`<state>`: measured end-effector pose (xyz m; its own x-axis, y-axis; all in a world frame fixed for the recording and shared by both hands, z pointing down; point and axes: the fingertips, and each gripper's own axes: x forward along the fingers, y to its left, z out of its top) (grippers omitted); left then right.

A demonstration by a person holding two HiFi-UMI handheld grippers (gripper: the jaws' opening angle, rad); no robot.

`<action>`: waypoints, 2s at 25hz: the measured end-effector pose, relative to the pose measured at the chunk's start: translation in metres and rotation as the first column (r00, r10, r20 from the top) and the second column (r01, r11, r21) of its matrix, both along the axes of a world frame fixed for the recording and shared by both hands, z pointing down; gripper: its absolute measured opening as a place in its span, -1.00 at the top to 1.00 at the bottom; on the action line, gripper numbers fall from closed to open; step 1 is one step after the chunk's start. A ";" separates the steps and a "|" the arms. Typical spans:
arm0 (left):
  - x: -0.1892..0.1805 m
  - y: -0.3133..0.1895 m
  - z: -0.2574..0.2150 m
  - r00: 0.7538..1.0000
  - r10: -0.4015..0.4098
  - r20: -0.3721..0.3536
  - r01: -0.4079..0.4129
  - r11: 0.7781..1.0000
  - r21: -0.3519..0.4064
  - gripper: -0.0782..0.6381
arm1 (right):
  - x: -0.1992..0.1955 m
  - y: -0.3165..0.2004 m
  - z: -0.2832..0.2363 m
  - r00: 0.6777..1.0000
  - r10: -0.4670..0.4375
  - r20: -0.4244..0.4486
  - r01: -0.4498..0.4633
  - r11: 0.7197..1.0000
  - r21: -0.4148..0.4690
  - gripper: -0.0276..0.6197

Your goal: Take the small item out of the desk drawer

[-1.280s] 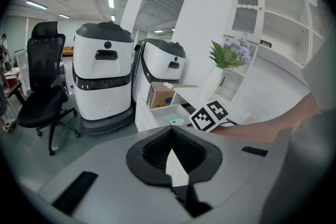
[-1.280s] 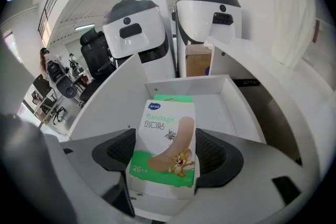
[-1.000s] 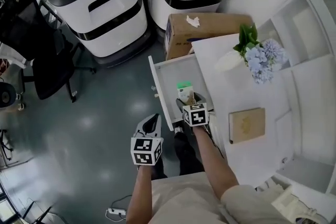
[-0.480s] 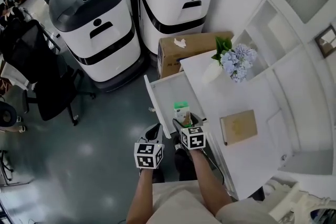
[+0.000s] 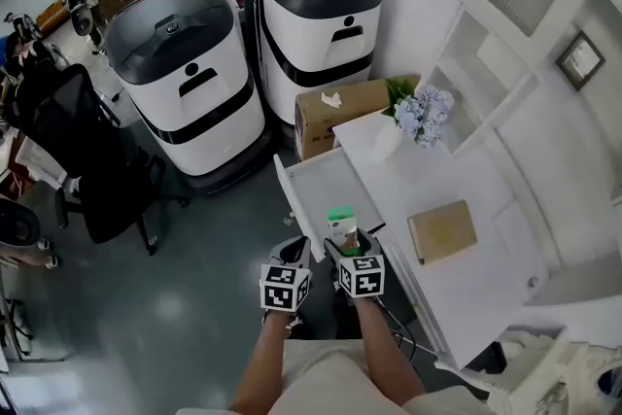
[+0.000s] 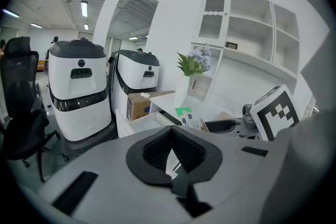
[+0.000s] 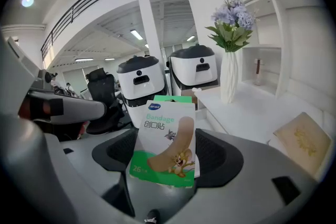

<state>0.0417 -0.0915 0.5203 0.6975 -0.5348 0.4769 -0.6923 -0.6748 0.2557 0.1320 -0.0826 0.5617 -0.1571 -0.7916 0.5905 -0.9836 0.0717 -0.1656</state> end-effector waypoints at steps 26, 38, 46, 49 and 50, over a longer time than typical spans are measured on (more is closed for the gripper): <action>-0.042 0.038 -0.014 0.997 0.070 -0.032 -0.068 0.994 0.081 0.73 | -0.033 0.060 -0.016 1.000 -0.003 -0.029 0.006 0.996 0.087 -0.23; -0.033 0.047 -0.009 0.991 0.134 -0.013 -0.133 0.988 0.083 0.73 | -0.021 0.069 -0.018 0.997 0.020 -0.080 -0.012 0.994 0.104 -0.23; -0.029 0.049 -0.010 0.986 0.164 -0.024 -0.161 0.983 0.086 0.73 | -0.022 0.066 -0.023 0.997 0.037 -0.065 -0.029 0.992 0.123 -0.23; -0.028 0.050 -0.010 0.986 0.166 -0.028 -0.163 0.983 0.084 0.73 | -0.019 0.065 -0.026 0.997 0.044 -0.071 -0.034 0.990 0.133 -0.23; -0.028 0.049 -0.010 0.986 0.167 -0.026 -0.164 0.983 0.084 0.73 | -0.019 0.065 -0.027 0.996 0.047 -0.070 -0.037 0.990 0.138 -0.23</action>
